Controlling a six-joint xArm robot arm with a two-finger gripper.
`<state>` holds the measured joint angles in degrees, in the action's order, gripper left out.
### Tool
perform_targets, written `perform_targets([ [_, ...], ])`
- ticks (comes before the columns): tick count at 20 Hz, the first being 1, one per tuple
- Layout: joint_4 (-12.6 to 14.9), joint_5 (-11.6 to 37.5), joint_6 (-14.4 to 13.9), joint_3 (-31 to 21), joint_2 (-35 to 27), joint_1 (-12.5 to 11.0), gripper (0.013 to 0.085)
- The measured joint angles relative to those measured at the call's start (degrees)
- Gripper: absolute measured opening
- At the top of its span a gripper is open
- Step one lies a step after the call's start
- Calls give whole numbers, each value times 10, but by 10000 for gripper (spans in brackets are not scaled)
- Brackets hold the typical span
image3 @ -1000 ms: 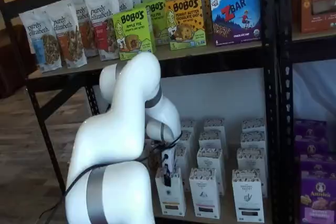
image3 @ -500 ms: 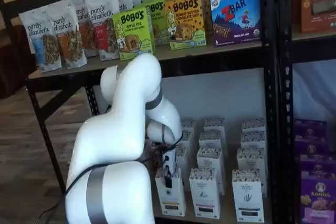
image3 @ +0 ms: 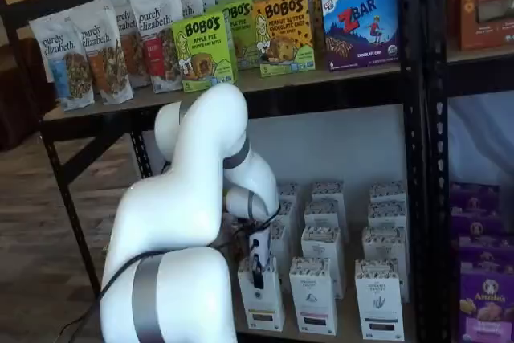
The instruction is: Pick up the white box with a yellow strip in the middle, on the bottom shelf, the fourth box from the left
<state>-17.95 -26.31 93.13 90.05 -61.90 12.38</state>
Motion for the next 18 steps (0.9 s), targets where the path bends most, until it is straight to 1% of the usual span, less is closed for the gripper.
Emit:
perform_targets([
  [4, 3, 3, -5, 4, -5, 3, 850],
  [12, 0, 8, -6, 13, -16, 7, 850],
  [14, -4, 9, -4, 14, -18, 8, 770],
  [15, -5, 9, -3, 15, -18, 8, 770],
  [16, -5, 9, -3, 16, -19, 8, 730],
  [17, -5, 8, -3, 17, -20, 8, 730],
  [18, -6, 8, -2, 17, -20, 9, 690],
])
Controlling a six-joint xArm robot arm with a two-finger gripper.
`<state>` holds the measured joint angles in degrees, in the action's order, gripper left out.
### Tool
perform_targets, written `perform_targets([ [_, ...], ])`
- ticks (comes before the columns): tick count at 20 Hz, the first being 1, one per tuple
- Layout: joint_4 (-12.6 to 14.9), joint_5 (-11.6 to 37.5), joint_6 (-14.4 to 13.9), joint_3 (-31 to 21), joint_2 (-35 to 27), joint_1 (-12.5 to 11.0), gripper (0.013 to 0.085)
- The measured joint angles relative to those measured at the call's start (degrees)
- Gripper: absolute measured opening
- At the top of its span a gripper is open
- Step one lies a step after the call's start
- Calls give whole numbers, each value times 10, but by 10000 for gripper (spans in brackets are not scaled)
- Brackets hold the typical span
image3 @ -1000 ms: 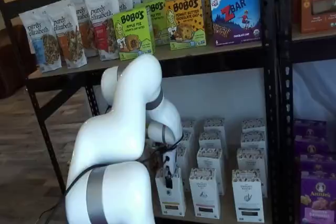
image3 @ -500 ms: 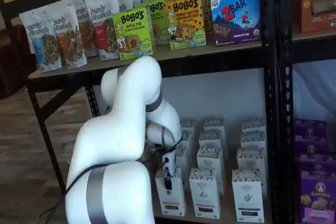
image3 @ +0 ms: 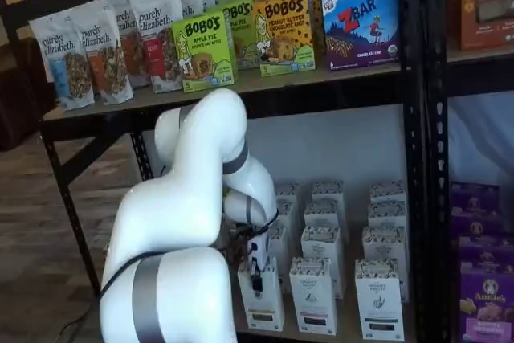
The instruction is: Pick up the white box with a yellow strip in the middle, on the bottom shelf, the fourth box from the left
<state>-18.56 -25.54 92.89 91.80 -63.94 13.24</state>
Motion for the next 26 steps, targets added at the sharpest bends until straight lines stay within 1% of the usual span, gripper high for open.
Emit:
perform_targets([
  [6, 9, -6, -9, 5, -3, 0, 690],
  [12, 3, 2, -7, 6, -8, 5, 690],
  [13, 1, 3, -6, 7, -9, 5, 650],
  [14, 0, 4, -6, 7, -9, 6, 650],
  [15, 0, 3, -6, 8, -10, 6, 610],
  [16, 0, 3, -6, 9, -10, 6, 610],
  [18, -1, 3, -6, 9, -11, 7, 530],
  [21, 2, 0, -8, 10, -11, 7, 530],
  [26, -4, 1, -4, 8, -9, 7, 530],
])
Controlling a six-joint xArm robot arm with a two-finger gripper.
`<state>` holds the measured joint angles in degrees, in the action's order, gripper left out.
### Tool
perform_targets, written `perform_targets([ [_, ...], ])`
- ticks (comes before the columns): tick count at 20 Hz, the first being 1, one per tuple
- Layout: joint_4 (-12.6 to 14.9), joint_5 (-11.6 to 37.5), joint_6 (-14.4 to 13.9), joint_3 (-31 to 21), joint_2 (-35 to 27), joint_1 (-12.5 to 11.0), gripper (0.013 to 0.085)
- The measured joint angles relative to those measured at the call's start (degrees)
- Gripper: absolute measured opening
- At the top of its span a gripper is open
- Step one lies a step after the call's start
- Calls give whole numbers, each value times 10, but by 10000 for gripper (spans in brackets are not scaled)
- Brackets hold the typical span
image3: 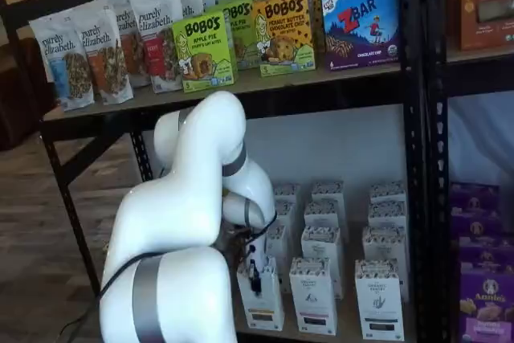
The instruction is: Pick up the white box with a yellow strip in the middle, on the bottom shelf, the fourth box from the left
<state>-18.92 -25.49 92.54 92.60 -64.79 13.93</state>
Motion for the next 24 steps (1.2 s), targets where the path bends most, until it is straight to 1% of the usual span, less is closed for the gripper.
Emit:
perform_targets([
  [3, -3, 4, 1, -3, 1, 2, 530],
  [4, -4, 5, 2, -5, 2, 2, 490],
  [6, -4, 6, 1, -7, 3, 2, 490],
  [8, 6, 2, -7, -8, 5, 3, 490],
  [11, 3, 4, -7, -20, 13, 6, 490],
  [16, -15, 15, 6, -60, 40, 12, 490],
  [21, -20, 26, 6, -101, 66, 17, 490],
  [24, -30, 34, 11, -127, 82, 23, 490],
])
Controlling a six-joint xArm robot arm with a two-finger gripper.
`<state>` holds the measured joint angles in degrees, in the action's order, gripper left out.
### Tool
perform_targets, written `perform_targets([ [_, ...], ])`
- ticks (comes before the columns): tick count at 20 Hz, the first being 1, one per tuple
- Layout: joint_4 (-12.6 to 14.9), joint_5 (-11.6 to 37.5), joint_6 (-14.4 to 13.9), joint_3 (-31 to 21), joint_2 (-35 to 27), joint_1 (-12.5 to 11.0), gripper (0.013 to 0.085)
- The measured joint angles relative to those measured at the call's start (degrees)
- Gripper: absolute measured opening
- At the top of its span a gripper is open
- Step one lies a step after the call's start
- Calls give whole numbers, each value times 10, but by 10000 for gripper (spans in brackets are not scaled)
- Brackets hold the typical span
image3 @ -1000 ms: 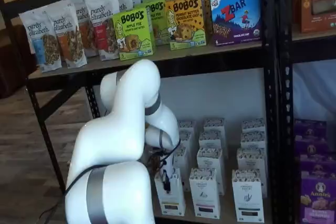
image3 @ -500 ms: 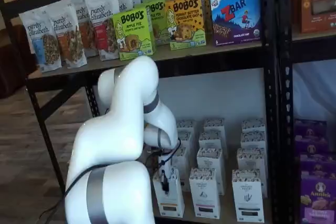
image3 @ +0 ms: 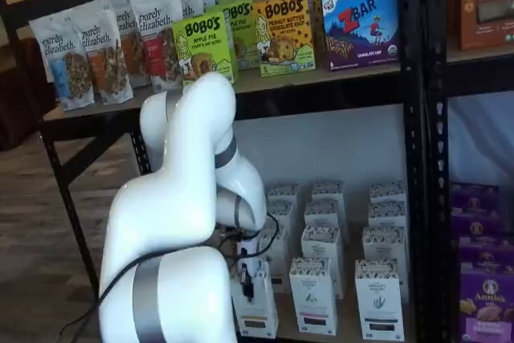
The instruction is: Pick up the white box with a yellow strip in the middle, on the bottom shelf, the fourth box from the left
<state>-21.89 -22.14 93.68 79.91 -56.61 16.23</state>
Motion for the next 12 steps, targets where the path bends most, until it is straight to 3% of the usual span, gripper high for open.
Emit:
perform_targets([
  [12, -23, 32, 6, -94, 56, 21, 490],
])
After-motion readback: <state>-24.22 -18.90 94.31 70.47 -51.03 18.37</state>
